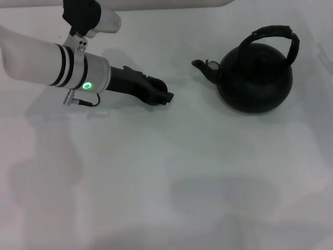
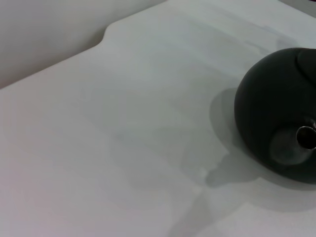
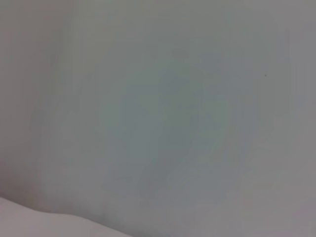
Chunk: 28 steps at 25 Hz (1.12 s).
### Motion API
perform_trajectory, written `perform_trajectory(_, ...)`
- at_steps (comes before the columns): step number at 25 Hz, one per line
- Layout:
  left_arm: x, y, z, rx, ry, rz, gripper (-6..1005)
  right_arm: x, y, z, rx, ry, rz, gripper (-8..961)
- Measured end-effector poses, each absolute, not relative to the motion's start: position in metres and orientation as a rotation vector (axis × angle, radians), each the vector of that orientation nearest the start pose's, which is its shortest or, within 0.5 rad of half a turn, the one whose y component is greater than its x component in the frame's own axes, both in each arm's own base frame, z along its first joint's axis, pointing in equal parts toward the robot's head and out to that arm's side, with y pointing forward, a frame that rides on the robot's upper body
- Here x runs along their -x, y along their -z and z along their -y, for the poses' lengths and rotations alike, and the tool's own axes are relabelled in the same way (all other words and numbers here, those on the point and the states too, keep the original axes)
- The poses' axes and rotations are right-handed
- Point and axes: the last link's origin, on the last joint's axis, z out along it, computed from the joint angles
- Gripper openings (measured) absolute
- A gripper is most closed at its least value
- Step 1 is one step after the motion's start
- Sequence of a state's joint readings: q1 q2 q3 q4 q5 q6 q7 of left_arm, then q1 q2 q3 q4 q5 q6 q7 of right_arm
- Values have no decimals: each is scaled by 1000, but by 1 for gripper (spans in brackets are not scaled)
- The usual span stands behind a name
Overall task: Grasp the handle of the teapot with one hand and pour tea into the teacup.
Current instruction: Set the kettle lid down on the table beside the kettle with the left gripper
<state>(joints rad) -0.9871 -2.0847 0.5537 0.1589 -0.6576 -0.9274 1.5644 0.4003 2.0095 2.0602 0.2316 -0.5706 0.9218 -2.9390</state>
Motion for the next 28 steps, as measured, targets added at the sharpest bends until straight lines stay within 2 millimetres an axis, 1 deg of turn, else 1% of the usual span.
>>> perform_trajectory(16,220,102,-398,2739,80,806,701,-377,-38,-347,1727,-328,-413,869)
perform_trajectory(26,224,102,-398,2721,77,828,701,-378,-38,-346,1727,-327,-415,869)
perform_trajectory(28,224,102,-398,2719,78,830,763,-378,-37,-345,1727,-328,-415,869)
